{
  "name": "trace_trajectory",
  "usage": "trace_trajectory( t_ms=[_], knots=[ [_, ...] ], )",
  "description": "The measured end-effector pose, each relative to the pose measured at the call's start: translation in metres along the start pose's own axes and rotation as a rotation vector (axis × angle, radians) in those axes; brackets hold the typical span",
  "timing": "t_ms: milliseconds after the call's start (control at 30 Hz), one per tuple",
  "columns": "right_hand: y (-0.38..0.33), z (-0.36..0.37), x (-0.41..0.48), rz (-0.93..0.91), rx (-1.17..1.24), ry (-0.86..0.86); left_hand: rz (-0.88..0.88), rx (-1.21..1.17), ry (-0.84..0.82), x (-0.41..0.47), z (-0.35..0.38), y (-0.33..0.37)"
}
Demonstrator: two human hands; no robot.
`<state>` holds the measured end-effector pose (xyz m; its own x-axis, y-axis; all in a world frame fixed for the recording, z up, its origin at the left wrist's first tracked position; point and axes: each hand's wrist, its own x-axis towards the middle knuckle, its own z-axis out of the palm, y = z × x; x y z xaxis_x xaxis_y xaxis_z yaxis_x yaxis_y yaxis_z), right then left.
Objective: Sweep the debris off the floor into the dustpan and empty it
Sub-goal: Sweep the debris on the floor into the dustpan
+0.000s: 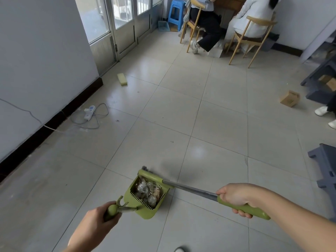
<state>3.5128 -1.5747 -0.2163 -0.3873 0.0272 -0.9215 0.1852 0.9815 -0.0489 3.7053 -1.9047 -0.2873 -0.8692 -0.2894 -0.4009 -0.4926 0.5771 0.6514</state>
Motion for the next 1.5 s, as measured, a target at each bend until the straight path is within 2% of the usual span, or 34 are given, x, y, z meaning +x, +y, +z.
trace_trajectory(
  t_ms=[267,567,733,1033,1333,1500],
  knots=[
    [-0.029,0.006,0.015,-0.035,-0.09,0.124,-0.001,-0.022,-0.025,-0.005,0.006,-0.001],
    [-0.079,0.027,0.035,-0.117,-0.663,0.409,0.027,0.026,-0.085,-0.006,0.014,-0.003],
    [-0.073,0.021,0.035,-0.097,-0.76,0.419,0.025,0.04,-0.081,-0.003,0.014,-0.004],
    [-0.044,-0.001,0.03,-0.013,-0.721,0.349,0.015,0.008,-0.045,0.008,0.014,-0.007],
    [0.001,-0.023,0.025,0.025,-0.278,0.245,0.034,0.006,-0.023,0.015,0.011,-0.007],
    [0.002,-0.034,0.019,-0.01,-0.173,0.197,0.009,0.014,0.006,0.015,0.009,-0.006]
  ],
)
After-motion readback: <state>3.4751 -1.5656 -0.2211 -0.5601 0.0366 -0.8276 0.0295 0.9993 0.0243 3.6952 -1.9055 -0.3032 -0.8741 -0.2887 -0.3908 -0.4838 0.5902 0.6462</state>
